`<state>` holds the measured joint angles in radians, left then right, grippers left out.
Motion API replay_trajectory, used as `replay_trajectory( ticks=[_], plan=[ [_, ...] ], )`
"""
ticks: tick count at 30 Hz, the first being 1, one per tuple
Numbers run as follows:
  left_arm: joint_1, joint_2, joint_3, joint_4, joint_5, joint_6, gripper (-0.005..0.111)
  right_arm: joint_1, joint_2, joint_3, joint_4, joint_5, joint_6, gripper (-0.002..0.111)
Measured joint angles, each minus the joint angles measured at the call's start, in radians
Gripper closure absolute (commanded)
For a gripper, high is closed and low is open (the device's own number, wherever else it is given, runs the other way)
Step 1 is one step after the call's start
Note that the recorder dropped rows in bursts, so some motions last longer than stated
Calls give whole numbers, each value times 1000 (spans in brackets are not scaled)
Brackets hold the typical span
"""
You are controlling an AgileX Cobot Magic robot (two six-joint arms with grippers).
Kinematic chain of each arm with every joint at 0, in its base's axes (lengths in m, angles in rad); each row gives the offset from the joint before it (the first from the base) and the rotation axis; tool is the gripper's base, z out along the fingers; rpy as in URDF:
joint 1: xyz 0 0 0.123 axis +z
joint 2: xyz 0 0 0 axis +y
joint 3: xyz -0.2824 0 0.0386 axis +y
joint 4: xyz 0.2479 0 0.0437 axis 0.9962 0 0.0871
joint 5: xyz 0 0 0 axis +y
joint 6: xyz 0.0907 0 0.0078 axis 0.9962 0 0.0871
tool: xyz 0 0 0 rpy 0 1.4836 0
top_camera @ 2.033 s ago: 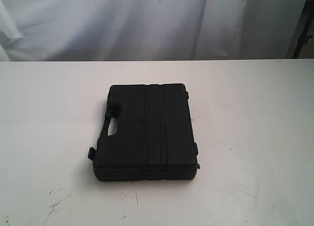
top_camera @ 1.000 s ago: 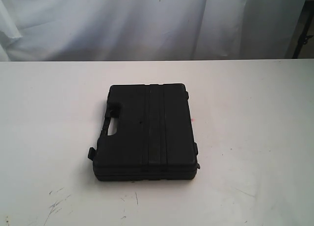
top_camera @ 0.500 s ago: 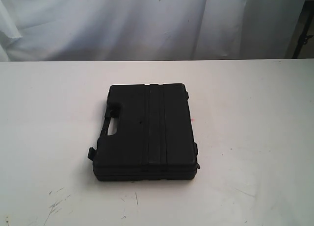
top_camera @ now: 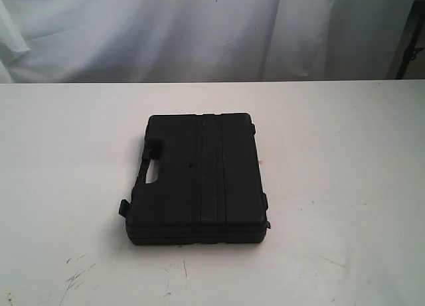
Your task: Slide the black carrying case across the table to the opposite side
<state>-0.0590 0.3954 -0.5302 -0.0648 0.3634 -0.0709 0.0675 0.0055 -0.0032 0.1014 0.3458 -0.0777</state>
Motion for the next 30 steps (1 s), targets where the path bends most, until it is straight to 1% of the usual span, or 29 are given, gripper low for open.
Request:
replay_trajectory(
  ticks=[4, 7, 11, 18, 21, 24, 27, 29, 30],
  plan=[
    [0, 152, -87, 0, 175, -2, 107, 0, 0, 0, 0, 0, 0, 108],
    [0, 230, -105, 0, 223, -2, 107, 0, 0, 0, 0, 0, 0, 108],
    [0, 286, -107, 0, 225, -2, 107, 0, 0, 0, 0, 0, 0, 108],
    [0, 303, -110, 0, 205, -2, 107, 0, 0, 0, 0, 0, 0, 108],
    [0, 342, -122, 0, 202, 4, 107, 0, 0, 0, 0, 0, 0, 108],
    [0, 430, -159, -14, 220, 45, 107, 0, 0, 0, 0, 0, 0, 108],
    [0, 531, -217, -66, 255, 102, 107, 0, 0, 0, 0, 0, 0, 108],
    [0, 606, -259, -102, 283, 129, 107, 0, 0, 0, 0, 0, 0, 108],
    [0, 670, -298, -123, 302, 142, 107, 0, 0, 0, 0, 0, 0, 108]
  ],
)
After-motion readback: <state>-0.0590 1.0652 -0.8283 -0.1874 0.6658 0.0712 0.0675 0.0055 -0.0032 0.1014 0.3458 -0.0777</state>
